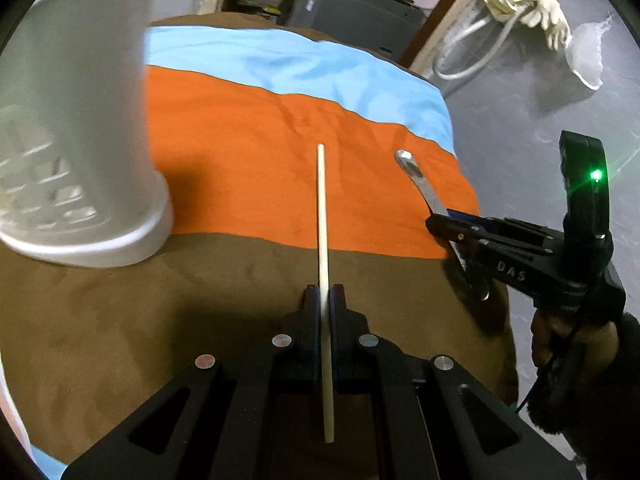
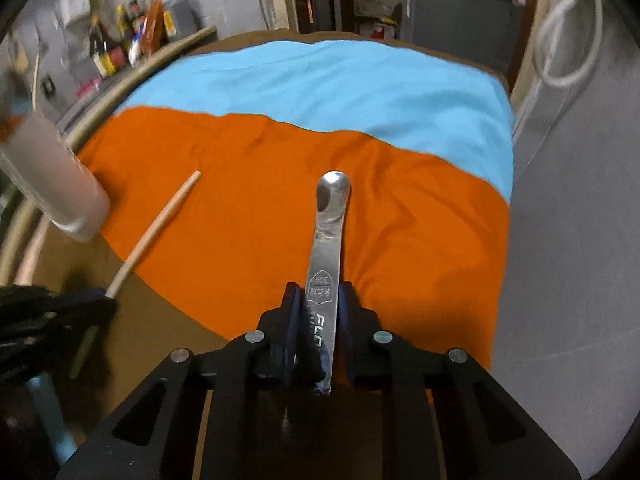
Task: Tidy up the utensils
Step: 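Grasp the last chopstick with the left tool while the right tool grasps the silver knife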
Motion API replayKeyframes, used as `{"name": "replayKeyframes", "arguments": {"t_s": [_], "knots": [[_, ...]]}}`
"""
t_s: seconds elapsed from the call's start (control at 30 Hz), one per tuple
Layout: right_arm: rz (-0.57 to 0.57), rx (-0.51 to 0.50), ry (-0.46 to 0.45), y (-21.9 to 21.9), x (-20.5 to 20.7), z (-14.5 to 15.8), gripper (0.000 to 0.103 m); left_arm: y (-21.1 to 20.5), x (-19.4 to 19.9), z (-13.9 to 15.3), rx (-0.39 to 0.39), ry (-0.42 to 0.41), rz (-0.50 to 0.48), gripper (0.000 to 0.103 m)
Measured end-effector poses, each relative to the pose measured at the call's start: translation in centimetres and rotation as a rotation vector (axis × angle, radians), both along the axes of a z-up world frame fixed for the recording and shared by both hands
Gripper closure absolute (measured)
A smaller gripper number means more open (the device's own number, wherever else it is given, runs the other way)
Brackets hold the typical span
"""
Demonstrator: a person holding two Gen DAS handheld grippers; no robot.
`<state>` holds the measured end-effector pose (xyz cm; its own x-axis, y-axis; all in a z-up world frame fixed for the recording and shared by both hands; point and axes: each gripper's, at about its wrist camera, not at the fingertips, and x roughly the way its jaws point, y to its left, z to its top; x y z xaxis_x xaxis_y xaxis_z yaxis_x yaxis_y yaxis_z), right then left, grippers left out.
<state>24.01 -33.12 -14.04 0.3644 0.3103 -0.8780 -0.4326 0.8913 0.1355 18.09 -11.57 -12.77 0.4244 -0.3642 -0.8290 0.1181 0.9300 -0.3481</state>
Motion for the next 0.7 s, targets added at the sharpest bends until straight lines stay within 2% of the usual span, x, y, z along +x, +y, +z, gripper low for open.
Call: {"name": "replayKeyframes", "arguments": {"t_s": [0.07,0.13,0.2,0.3,0.47,0.57,0.63,0.7], "knots": [[0.013,0.041,0.031,-0.6,0.7,-0.1,0.088,-0.1,0.6,-0.1,-0.011,0.014,-0.009,0.096],[0.022,0.058,0.048,-0.5,1.5,-0.1,0.088,-0.1,1.3,-0.1,-0.043,0.038,-0.021,0.088],[0.029,0.063,0.051,-0.1,2.0,0.0,0.086,0.0,2.1,0.0,-0.08,0.062,-0.012,0.075],[0.04,0.017,0.032,1.5,2.5,0.1,0.086,-0.5,3.1,0.2,-0.077,0.074,-0.002,0.071],[0.045,-0.09,0.02,3.6,3.0,0.4,0.084,-1.6,4.1,0.2,0.001,0.089,-0.008,0.072],[0.02,-0.097,0.027,4.1,3.2,0.4,0.08,-2.3,4.4,0.1,0.083,0.09,-0.023,0.081],[0.007,-0.106,0.013,4.3,3.0,0.3,0.079,-2.3,4.5,0.1,0.101,0.093,-0.014,0.086],[-0.009,-0.099,0.0,4.1,2.8,0.4,0.08,-2.0,4.6,-0.1,0.12,0.099,0.01,0.1]]}}
